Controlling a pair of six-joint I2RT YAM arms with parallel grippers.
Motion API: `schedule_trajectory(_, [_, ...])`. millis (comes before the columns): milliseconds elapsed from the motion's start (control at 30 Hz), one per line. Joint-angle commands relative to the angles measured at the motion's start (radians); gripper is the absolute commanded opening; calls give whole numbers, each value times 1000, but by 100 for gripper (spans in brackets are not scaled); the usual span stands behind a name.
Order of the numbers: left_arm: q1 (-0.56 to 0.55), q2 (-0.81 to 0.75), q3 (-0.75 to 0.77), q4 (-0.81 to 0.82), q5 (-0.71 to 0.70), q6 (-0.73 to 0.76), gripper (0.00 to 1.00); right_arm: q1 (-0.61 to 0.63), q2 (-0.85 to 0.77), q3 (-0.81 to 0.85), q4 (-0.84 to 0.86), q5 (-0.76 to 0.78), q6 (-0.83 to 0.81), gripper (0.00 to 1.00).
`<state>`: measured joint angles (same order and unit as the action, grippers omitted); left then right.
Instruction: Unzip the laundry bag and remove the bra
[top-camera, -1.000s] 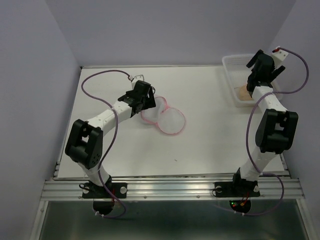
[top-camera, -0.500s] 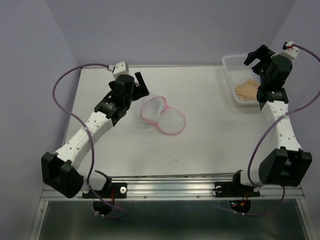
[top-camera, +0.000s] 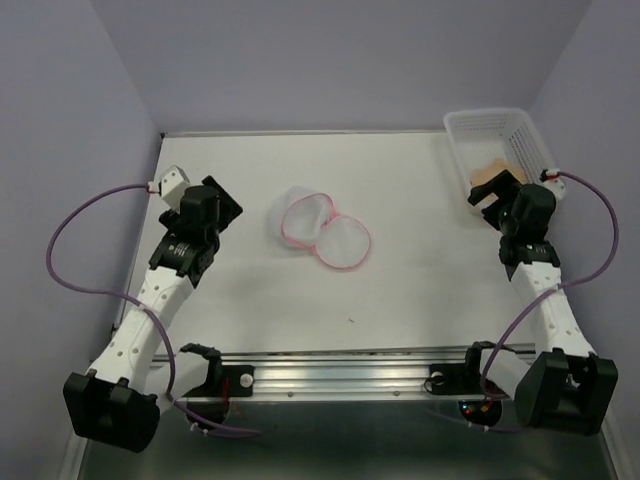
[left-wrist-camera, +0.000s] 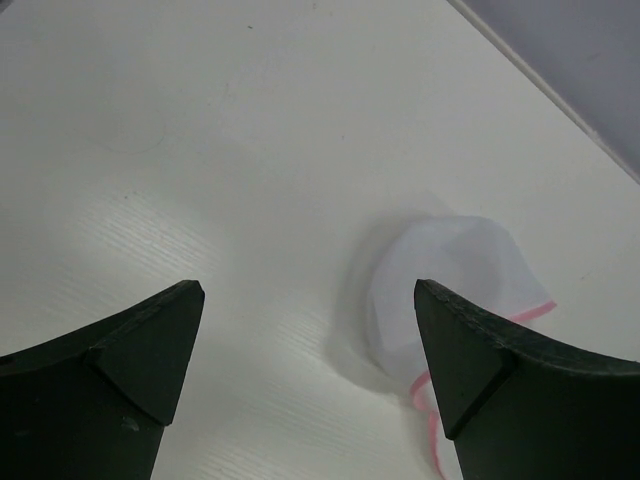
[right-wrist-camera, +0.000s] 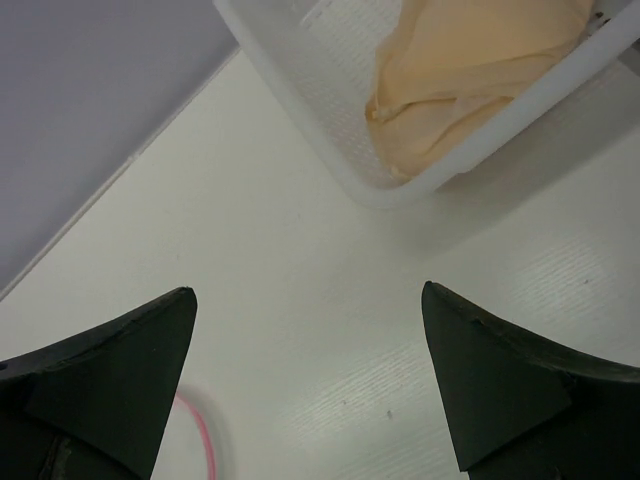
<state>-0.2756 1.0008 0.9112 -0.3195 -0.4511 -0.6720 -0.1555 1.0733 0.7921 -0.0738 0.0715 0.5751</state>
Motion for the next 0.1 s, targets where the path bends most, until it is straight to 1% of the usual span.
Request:
schedule_trajectory(0, [18,-41,-8,26,-44,-34,99,2,-96,-40,45,48,37,100])
schedule_trajectory(67, [21,-41,-17,42,-40,-44,99,2,-111,-50,42,59,37,100])
